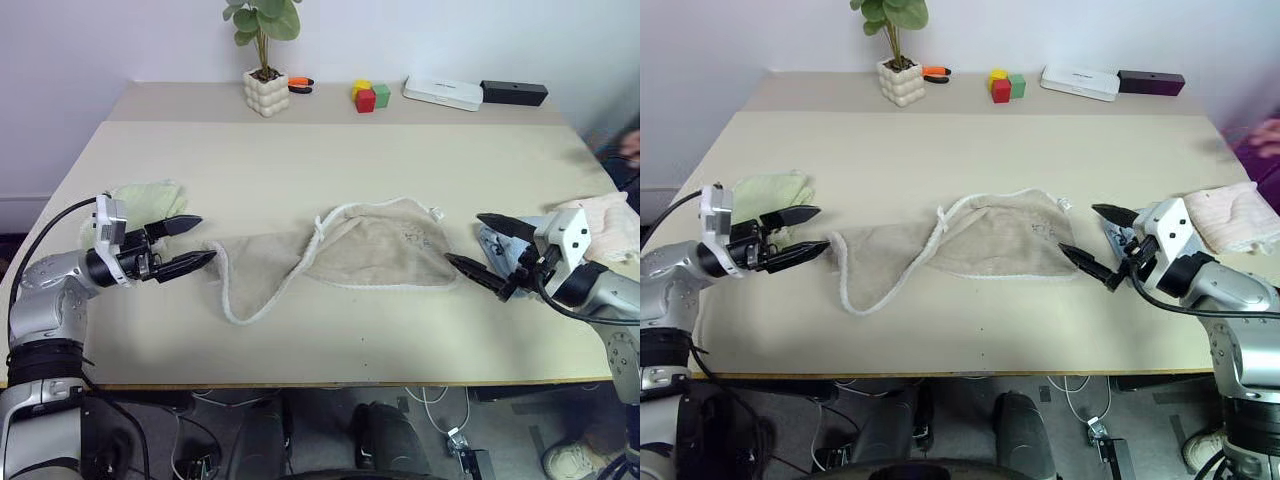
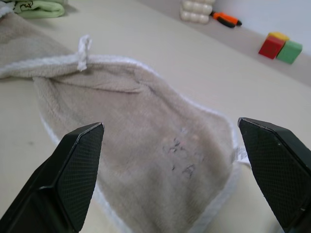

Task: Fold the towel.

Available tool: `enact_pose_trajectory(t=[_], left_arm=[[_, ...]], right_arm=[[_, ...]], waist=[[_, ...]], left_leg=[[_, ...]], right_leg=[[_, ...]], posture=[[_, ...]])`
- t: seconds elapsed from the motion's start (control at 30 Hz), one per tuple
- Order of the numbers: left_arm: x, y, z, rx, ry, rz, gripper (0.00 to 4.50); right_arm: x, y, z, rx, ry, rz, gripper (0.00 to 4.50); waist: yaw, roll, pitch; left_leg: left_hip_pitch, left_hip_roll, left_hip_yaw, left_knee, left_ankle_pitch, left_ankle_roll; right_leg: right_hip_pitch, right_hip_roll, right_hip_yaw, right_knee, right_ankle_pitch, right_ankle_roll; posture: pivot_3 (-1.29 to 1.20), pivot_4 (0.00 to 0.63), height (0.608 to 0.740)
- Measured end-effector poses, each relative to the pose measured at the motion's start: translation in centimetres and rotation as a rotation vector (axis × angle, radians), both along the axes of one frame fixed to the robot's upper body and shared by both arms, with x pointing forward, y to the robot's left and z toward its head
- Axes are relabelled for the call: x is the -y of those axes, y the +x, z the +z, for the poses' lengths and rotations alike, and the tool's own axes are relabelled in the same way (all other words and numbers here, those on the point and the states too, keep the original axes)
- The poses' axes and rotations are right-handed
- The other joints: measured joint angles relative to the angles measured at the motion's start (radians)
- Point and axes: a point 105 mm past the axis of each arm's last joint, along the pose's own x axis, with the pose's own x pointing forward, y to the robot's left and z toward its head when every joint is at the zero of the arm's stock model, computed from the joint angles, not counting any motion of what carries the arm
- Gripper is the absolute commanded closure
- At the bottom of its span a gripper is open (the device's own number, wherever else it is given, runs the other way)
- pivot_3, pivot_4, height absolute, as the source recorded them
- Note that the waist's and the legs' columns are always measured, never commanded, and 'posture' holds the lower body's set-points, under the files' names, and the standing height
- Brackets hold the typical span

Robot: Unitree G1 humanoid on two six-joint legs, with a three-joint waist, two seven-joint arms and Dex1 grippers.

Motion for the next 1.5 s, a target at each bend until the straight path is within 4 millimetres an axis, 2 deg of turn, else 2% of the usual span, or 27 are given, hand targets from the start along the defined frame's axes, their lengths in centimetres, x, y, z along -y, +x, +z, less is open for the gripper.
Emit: enact_pose_trajectory(t=[0.13, 0.33, 0.47, 0.57, 0.73, 0.97, 1.13, 1.27, 1.37, 1.47, 1.5], left_arm=[[0.8, -1.7, -0.3, -0.029, 0.020, -0.069, 0.04], [2.3, -3.5, 0.7, -0.038, 0.101, -0.211, 0.04], [4.4, -4.0, 0.6, 0.011, 0.233, -0.343, 0.04], [4.6, -4.2, 0.1, 0.060, 0.391, -0.418, 0.04], [4.5, -4.4, -1.4, 0.128, 0.562, -0.488, 0.04], [4.2, -4.6, -4.2, 0.183, 0.736, -0.572, 0.04], [4.8, -3.3, -5.9, 0.254, 0.798, -0.578, 0.04], [5.7, -2.1, -5.6, 0.341, 0.826, -0.575, 0.04], [5.8, -1.7, -5.8, 0.334, 0.832, -0.575, 0.88], [6.1, -1.7, -6.2, 0.301, 0.818, -0.577, 2.27], [6.2, -1.8, -6.2, 0.290, 0.818, -0.584, 2.86]], right_arm=[[-0.2, 0.5, 0.5, 0.014, 0.002, 0.014, 0.00], [-1.1, 0.8, -0.3, 0.004, 0.032, 0.024, 0.00], [-1.5, 0.9, -0.7, 0.002, 0.045, 0.017, 0.00], [-2.5, 1.2, -0.7, 0.025, 0.072, 0.026, 0.00], [-5.1, 1.8, -0.7, 0.055, 0.101, 0.065, 0.00], [-6.9, 1.8, -0.2, 0.095, 0.138, 0.090, 0.00], [-9.2, 1.7, 0.4, 0.136, 0.184, 0.105, 0.00], [-9.6, 1.4, 0.9, 0.161, 0.181, 0.103, 0.00], [-9.7, 1.1, 1.1, 0.175, 0.181, 0.101, 0.00], [-9.2, 1.1, 0.9, 0.170, 0.180, 0.077, 0.00], [-9.0, 1.1, 1.0, 0.175, 0.181, 0.067, 0.00]], waist=[[-0.002, 0.000, 0.000], [0.003, 0.000, 0.000], [0.002, 0.000, 0.000], [-0.003, 0.000, 0.000], [-0.005, 0.003, 0.000], [0.002, 0.003, 0.001], [0.003, 0.003, 0.000], [0.009, 0.007, -0.002], [0.006, 0.012, -0.006], [0.005, 0.013, -0.006], [0.005, 0.013, -0.006]], left_leg=[[0.000, 0.000, 0.000, 0.000, 0.000, 0.000], [0.000, 0.000, 0.000, 0.000, 0.000, 0.000], [0.000, 0.000, 0.000, 0.000, 0.000, 0.000], [0.000, 0.000, 0.000, 0.000, 0.000, 0.000], [0.000, 0.000, 0.001, -0.001, 0.000, 0.000], [-0.001, 0.000, 0.001, 0.000, 0.000, 0.000], [-0.001, 0.000, 0.002, 0.000, 0.000, 0.000], [0.000, 0.000, 0.001, 0.001, 0.000, 0.000], [0.001, 0.000, 0.000, 0.001, 0.000, 0.000], [0.001, 0.000, 0.000, 0.001, 0.000, 0.000], [0.001, -0.001, 0.000, 0.001, 0.000, 0.000]], right_leg=[[0.000, 0.000, 0.000, 0.000, 0.000, 0.000], [0.000, 0.000, 0.000, 0.000, -0.001, -0.001], [0.000, 0.000, 0.000, 0.000, 0.000, -0.001], [-0.001, 0.000, 0.000, 0.000, 0.000, -0.001], [-0.002, 0.000, 0.001, 0.000, 0.000, -0.001], [-0.002, 0.000, 0.001, 0.000, -0.001, -0.003], [-0.002, 0.000, 0.001, 0.000, 0.000, -0.001], [0.001, 0.000, 0.001, 0.000, 0.000, -0.001], [0.002, 0.000, 0.001, 0.000, -0.001, -0.002], [0.001, 0.000, 0.001, 0.000, -0.001, -0.001], [0.001, 0.000, 0.001, 0.000, -0.001, -0.001]], posture=[[0.00, 0.150, 0.735], [0.00, 0.150, 0.735], [0.00, 0.150, 0.735], [0.00, 0.150, 0.735], [0.00, 0.150, 0.735], [0.00, 0.150, 0.735], [0.00, 0.150, 0.735], [0.00, 0.150, 0.735], [0.00, 0.150, 0.735], [0.00, 0.150, 0.735], [0.00, 0.150, 0.735]])
